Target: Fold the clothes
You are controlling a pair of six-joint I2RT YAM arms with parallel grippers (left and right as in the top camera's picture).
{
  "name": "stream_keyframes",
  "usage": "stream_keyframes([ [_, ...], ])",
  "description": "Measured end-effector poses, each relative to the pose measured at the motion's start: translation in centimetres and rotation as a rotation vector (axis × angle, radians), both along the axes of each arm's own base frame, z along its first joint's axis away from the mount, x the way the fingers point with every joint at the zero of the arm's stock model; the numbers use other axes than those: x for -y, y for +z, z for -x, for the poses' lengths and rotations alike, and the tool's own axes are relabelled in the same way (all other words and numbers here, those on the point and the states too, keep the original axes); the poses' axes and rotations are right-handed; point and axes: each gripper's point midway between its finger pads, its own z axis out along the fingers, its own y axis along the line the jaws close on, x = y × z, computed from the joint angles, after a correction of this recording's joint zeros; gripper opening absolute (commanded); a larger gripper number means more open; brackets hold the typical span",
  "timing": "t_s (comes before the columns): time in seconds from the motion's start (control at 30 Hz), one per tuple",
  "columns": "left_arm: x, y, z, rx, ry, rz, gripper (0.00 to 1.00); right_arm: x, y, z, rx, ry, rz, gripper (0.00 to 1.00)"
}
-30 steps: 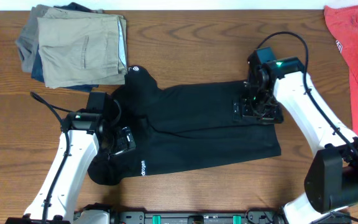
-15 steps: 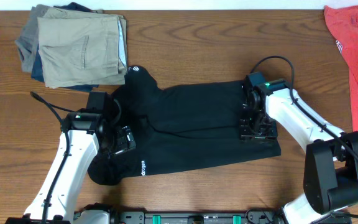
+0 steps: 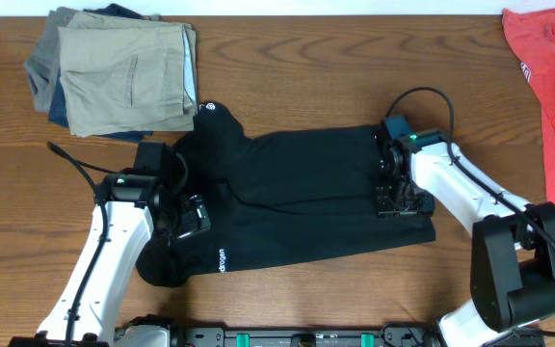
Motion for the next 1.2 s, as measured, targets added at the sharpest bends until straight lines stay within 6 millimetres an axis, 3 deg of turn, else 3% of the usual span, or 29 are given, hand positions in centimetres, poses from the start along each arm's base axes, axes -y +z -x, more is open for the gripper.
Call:
stream_keyframes([
  [0.2, 0.0, 0.0, -0.1, 0.005, 0.000, 0.000, 0.98, 0.2, -1.0, 0.6, -0.005, 0.013, 0.000, 0.59],
  [0.4, 0.0, 0.0, -0.2, 0.009, 0.000, 0.001, 0.98, 0.5, -1.6, 0.8, 0.001, 0.024, 0.013, 0.50],
  [0.9, 0.0, 0.0, -0.2, 0.010, 0.000, 0.001, 0.98, 0.7, -1.7, -1.8, 0.113, 0.023, 0.035, 0.30],
  [1.2, 0.0, 0.0, -0.2, 0.010, 0.000, 0.001, 0.98, 0.8, -1.7, -3.0, 0.164, 0.018, 0.045, 0.32],
])
